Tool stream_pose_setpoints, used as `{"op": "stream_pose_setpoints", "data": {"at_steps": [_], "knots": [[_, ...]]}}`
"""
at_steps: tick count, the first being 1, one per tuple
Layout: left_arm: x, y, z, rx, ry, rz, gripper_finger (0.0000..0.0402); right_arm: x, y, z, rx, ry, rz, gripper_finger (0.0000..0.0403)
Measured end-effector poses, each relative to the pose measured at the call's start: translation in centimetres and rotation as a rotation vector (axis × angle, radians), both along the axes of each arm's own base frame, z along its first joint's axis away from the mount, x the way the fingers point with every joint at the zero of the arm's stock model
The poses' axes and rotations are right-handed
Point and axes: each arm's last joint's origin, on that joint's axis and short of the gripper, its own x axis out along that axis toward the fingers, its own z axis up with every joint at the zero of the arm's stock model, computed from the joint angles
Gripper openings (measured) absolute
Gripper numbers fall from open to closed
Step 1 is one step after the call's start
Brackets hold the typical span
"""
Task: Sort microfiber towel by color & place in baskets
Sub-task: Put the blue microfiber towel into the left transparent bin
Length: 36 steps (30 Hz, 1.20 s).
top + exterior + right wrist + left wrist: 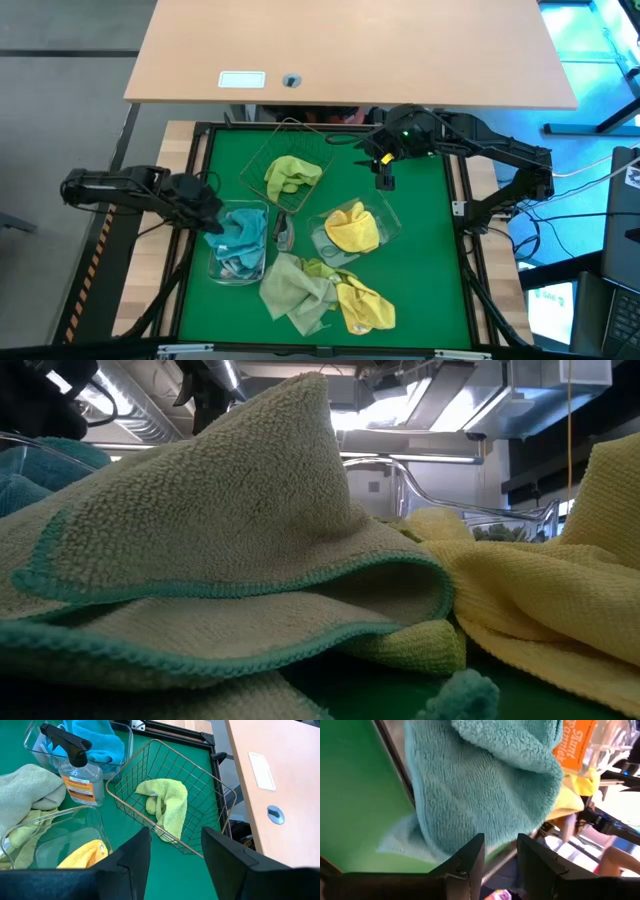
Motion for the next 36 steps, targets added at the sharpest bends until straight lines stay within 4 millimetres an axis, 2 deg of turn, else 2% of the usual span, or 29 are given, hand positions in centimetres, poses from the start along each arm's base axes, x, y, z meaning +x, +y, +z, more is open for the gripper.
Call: {"op": "stream_pose_setpoints", "data": {"at_steps": [11, 21, 26, 30, 36], "knots": [[-2.1, -0.1, 0.5, -0.195, -0.026, 0.072, 0.0110, 0.0, 0.0, 0.0, 0.000, 0.000, 0.000, 0.0172], [-3.0, -0.1, -0.2, -0.273, 0.128, 0.162, 0.0110, 0.0, 0.0, 0.0, 0.000, 0.000, 0.000, 0.0172], [-3.3, 0.1, -0.7, -0.270, 0.202, 0.245, 0.0110, 0.0, 0.0, 0.0, 0.000, 0.000, 0.000, 0.0172], [-3.2, 0.2, -0.7, -0.257, 0.197, 0.312, 0.0110, 0.0, 0.0, 0.0, 0.000, 0.000, 0.000, 0.0172], [-3.1, 0.2, -0.7, -0.252, 0.202, 0.325, 0.0110, 0.0, 0.0, 0.0, 0.000, 0.000, 0.000, 0.0172]]}}
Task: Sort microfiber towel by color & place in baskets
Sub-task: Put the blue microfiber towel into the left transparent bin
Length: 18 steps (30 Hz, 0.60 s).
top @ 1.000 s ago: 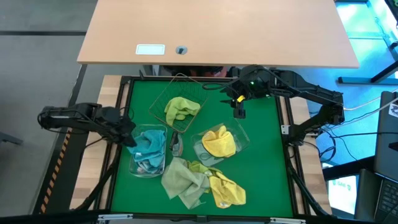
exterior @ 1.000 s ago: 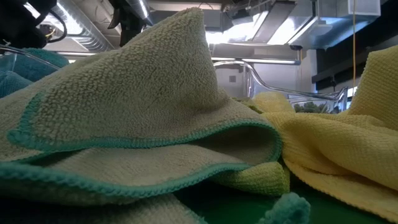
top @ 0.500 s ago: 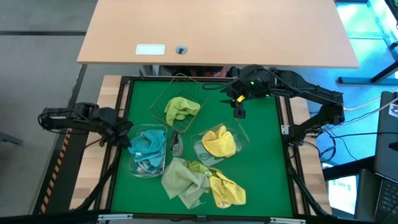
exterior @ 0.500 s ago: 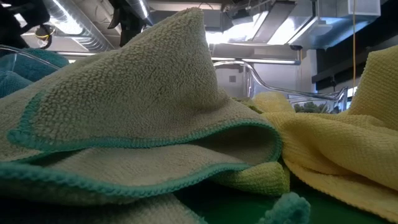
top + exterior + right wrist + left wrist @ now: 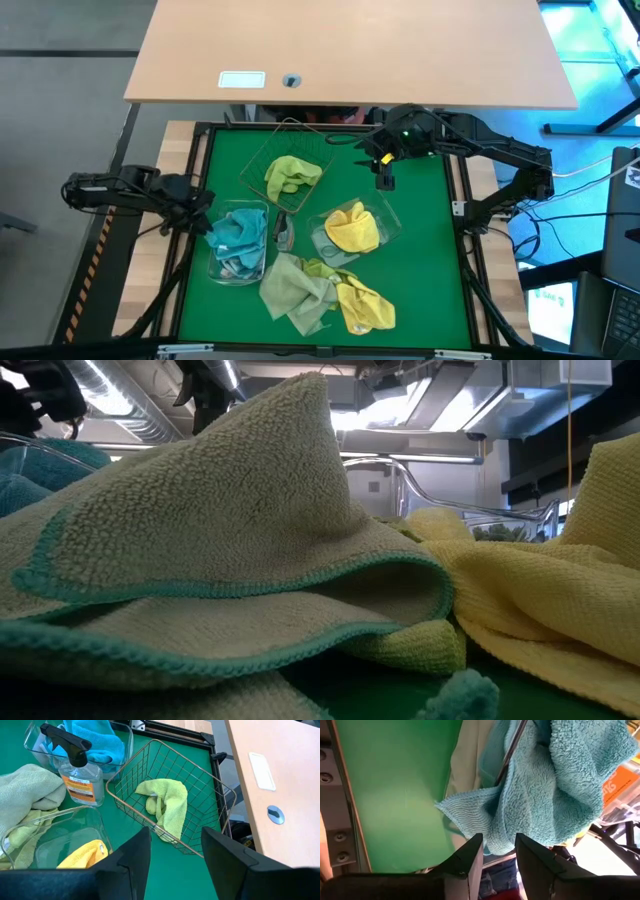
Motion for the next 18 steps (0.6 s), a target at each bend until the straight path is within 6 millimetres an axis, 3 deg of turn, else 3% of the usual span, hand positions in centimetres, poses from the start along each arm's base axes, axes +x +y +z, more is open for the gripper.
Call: {"op": "stream_pose_setpoints", "data": {"at_steps": [11, 18], "knots": [[1.3, -0.2, -0.3, -0.024, 0.103, -0.035, 0.0106, 0.0, 0.0, 0.0, 0.000, 0.000, 0.000, 0.0172], [1.8, -0.2, -0.2, 0.009, 0.069, -0.069, 0.0055, 0.0, 0.0, 0.0, 0.000, 0.000, 0.000, 0.0172]]}}
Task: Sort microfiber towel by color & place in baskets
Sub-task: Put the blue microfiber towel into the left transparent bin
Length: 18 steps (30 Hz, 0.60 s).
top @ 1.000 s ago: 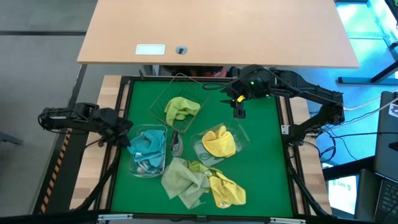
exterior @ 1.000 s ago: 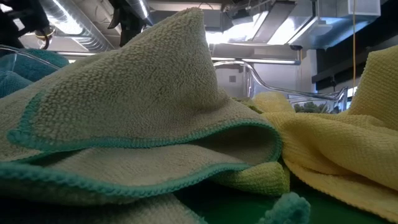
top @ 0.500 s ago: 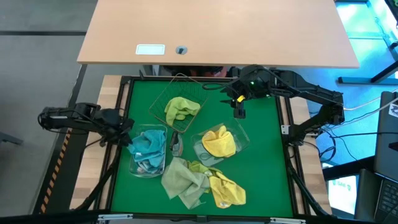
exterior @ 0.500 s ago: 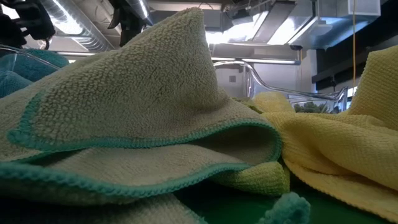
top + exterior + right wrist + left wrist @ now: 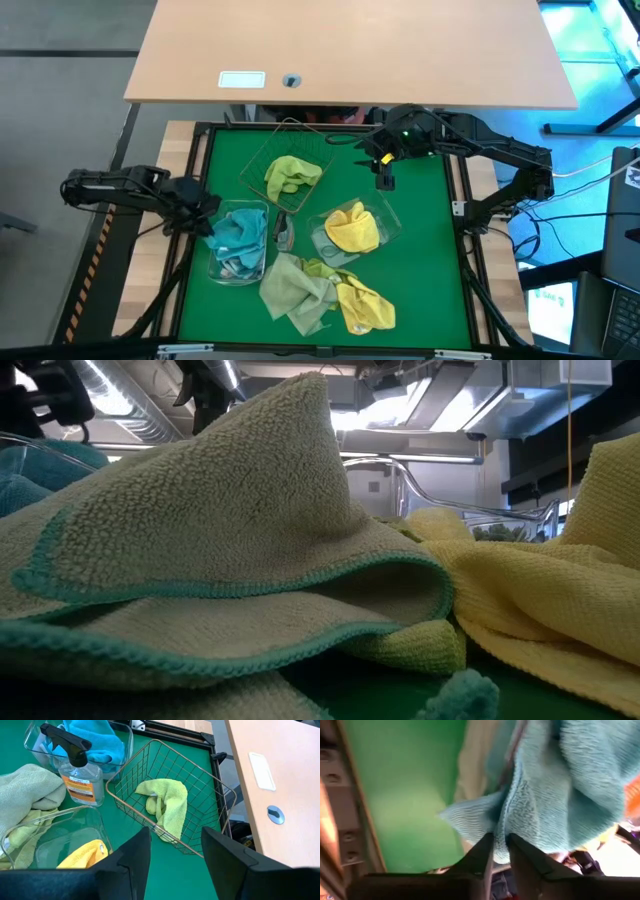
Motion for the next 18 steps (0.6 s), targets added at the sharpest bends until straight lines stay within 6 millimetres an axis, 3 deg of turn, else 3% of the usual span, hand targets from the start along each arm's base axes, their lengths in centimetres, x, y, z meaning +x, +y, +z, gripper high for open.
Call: {"op": "stream_pose_setpoints", "data": {"at_steps": [4, 12, 18], "knots": [[0.5, 0.0, 0.4, 0.020, -0.082, -0.027, 0.0009, 0.0, 0.0, 0.0, 0.000, 0.000, 0.000, 0.0172], [2.0, 0.0, 1.8, 0.070, -0.305, -0.002, 0.0002, -0.4, 0.1, -0.4, 0.008, 0.058, 0.000, 0.0172], [3.3, 0.3, 1.4, 0.204, -0.272, 0.004, 0.0001, -0.6, 0.1, -0.7, 0.014, 0.099, 0.000, 0.0172]]}}
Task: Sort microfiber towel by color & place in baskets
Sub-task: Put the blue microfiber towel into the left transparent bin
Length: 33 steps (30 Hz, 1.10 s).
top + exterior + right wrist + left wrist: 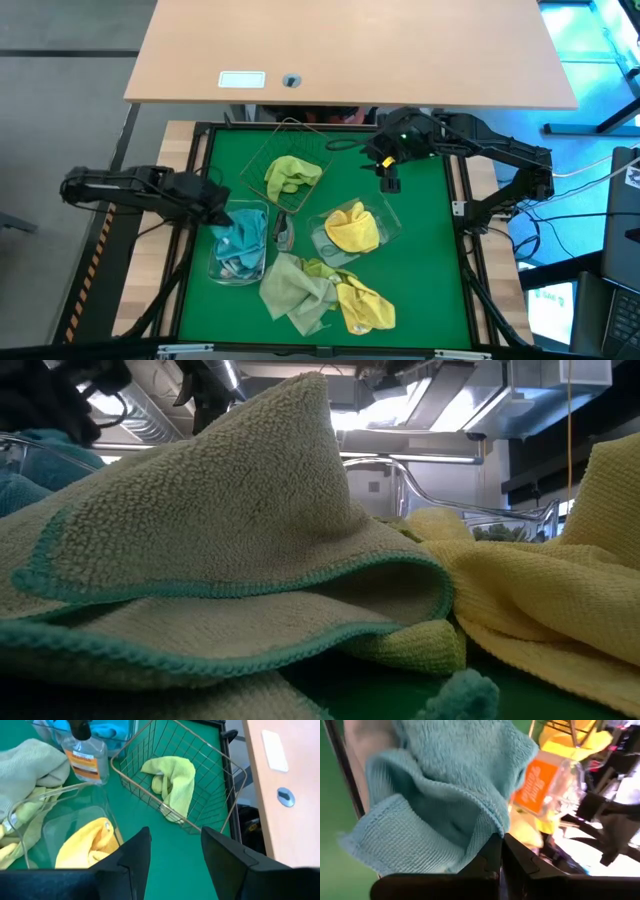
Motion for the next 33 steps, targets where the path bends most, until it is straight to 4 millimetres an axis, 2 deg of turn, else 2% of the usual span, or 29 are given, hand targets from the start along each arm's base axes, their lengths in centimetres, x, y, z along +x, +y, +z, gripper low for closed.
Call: {"op": "stream_pose_setpoints", "data": {"at_steps": [10, 16, 27, 33], "knots": [[4.3, -0.2, -0.7, 0.180, -0.012, -0.114, 0.0000, 0.0, 0.0, 0.0, 0.001, 0.005, 0.000, 0.0172], [5.8, -0.3, -2.2, 0.219, 0.095, -0.180, 0.0000, 0.0, 0.0, 0.0, 0.001, 0.005, 0.000, 0.0172], [6.4, -0.3, -2.9, 0.232, 0.145, -0.203, 0.0001, 0.0, 0.0, 0.0, 0.001, 0.004, 0.000, 0.0172], [6.4, -0.4, -2.9, 0.213, 0.141, -0.219, 0.0043, 0.0, 0.0, 0.0, 0.001, 0.004, 0.000, 0.0172]]}}
